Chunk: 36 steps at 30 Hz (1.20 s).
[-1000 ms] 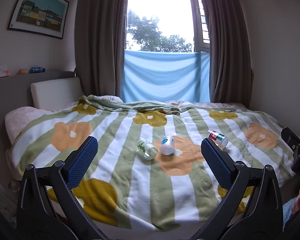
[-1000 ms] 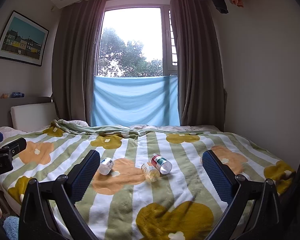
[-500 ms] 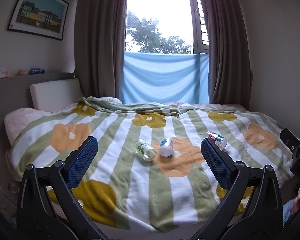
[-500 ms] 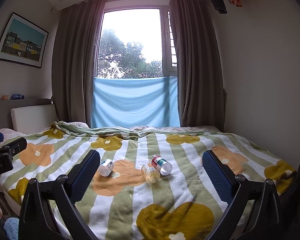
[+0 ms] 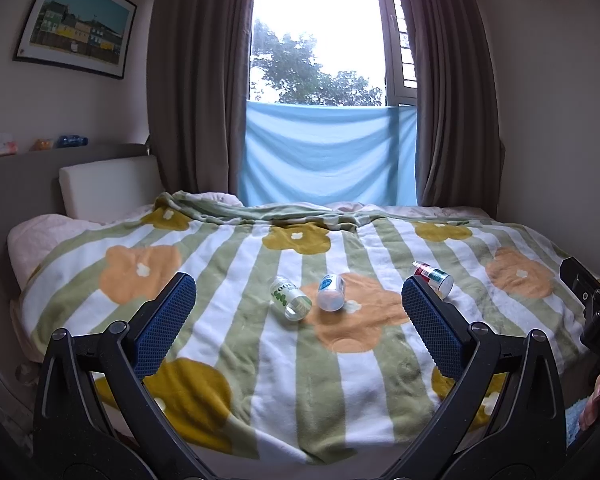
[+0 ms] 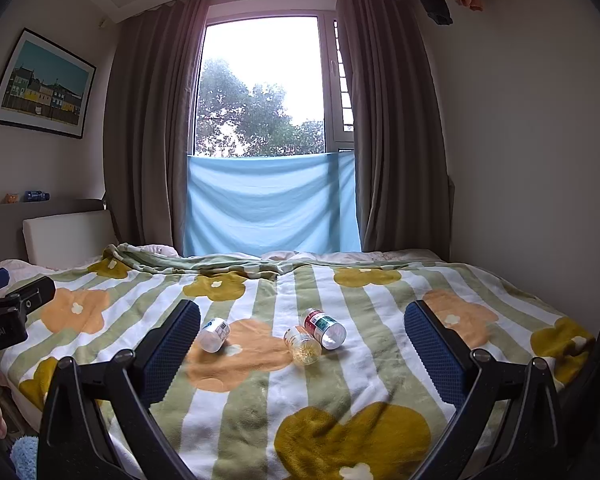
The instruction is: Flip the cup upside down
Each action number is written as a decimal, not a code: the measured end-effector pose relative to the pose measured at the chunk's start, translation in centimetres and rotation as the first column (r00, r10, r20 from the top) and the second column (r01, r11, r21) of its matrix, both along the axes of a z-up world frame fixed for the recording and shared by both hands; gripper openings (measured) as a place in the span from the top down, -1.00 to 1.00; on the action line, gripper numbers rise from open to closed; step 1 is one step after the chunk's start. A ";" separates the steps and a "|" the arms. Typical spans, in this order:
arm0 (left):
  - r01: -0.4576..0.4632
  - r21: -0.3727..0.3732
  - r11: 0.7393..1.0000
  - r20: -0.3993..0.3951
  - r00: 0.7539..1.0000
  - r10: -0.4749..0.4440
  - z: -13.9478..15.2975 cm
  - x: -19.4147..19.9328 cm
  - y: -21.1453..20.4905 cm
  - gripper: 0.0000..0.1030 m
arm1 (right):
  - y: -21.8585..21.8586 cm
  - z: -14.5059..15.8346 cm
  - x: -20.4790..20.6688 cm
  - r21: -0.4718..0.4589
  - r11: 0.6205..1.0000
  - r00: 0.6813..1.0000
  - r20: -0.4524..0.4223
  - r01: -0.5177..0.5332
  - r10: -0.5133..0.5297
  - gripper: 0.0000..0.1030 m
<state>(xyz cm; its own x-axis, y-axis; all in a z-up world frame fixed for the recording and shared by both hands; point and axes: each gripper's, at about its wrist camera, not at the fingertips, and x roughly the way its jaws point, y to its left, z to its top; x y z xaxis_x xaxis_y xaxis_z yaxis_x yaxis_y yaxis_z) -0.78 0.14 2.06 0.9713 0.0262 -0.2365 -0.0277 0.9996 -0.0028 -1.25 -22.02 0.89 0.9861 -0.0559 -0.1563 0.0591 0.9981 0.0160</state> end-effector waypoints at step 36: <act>0.236 -0.041 0.971 -0.275 0.932 -0.237 -4.0 15.7 -6.0 -0.99 | -5.0 -2.9 9.5 -0.047 0.999 0.988 -0.153 0.011 -0.018 -0.98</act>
